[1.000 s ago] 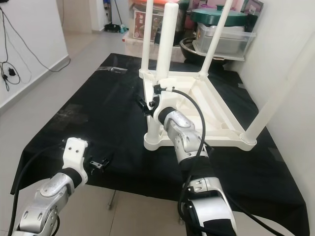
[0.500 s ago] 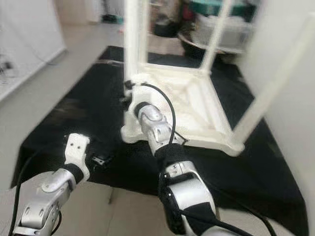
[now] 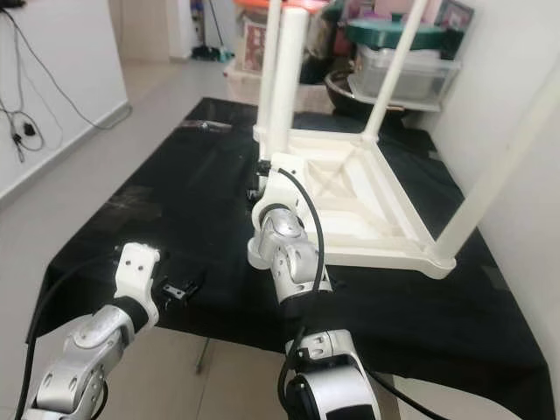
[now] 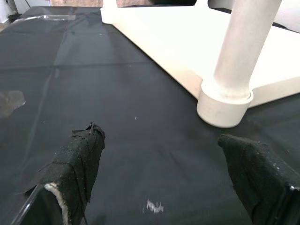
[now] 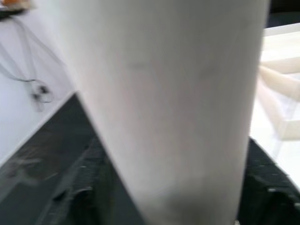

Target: Building children table

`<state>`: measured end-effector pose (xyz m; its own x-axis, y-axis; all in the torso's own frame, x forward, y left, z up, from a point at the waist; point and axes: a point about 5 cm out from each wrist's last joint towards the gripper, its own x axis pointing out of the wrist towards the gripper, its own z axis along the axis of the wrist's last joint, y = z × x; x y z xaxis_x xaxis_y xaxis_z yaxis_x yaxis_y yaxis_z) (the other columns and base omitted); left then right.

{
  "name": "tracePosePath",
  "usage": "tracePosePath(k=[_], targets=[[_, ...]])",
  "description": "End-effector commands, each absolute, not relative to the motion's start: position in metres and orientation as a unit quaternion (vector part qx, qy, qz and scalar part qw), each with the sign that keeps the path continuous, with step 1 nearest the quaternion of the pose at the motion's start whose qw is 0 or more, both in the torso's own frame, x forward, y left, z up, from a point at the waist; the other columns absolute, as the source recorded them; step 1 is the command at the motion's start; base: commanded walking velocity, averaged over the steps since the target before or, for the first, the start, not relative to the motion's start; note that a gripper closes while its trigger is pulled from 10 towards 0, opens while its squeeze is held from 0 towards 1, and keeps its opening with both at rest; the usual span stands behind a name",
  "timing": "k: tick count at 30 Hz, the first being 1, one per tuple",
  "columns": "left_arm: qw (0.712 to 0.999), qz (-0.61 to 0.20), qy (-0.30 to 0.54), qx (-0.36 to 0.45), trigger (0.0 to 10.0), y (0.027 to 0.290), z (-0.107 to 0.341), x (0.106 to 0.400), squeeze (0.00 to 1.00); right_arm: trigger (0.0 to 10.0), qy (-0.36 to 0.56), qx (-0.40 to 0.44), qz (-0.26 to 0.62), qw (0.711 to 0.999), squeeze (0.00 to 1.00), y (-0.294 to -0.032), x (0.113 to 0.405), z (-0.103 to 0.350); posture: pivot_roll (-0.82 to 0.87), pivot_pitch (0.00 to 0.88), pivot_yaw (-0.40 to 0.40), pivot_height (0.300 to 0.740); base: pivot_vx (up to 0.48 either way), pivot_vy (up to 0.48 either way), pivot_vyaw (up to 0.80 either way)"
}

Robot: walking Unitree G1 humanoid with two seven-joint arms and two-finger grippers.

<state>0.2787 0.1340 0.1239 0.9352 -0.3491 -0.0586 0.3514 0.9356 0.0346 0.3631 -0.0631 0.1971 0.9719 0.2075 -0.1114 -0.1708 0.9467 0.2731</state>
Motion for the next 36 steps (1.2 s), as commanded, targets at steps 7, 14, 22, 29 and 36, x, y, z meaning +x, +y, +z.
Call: tracePosePath(k=[7, 14, 22, 29, 36], targets=[[0.982, -0.183, 0.047, 0.018, 10.0, 0.133, 0.114, 0.274, 0.0, 10.0, -0.019, 0.128, 0.35, 0.928, 0.0, -0.057, 0.357, 0.229, 0.09, 0.0, -0.093, 0.74, 0.0, 0.0, 0.0], [0.982, -0.184, 0.038, 0.019, 10.0, 0.131, 0.12, 0.281, 0.0, 2.1, 0.009, -0.035, 0.504, 0.863, 0.0, -0.04, 0.34, 0.201, 0.1, 0.0, -0.103, 0.74, 0.0, 0.0, 0.0], [0.983, -0.176, 0.045, 0.019, 10.0, 0.133, 0.114, 0.275, 0.0, 0.0, 0.124, 0.015, 0.249, 0.96, 0.0, -0.061, 0.382, 0.169, 0.12, 0.0, -0.117, 0.74, 0.0, 0.0, 0.0], [0.983, -0.18, 0.044, 0.016, 10.0, 0.129, 0.115, 0.274, 0.0, 0.0, 0.162, 0.104, -0.151, 0.97, 0.0, -0.142, 0.375, 0.129, 0.11, 0.0, -0.113, 0.74, 0.0, 0.0, 0.0], [0.981, -0.188, 0.051, 0.018, 10.0, 0.127, 0.112, 0.271, 0.0, 10.0, 0.146, 0.136, -0.133, 0.971, 0.35, -0.12, 0.358, 0.135, 0.09, 0.0, -0.091, 0.74, 0.0, 0.0, 0.0]])
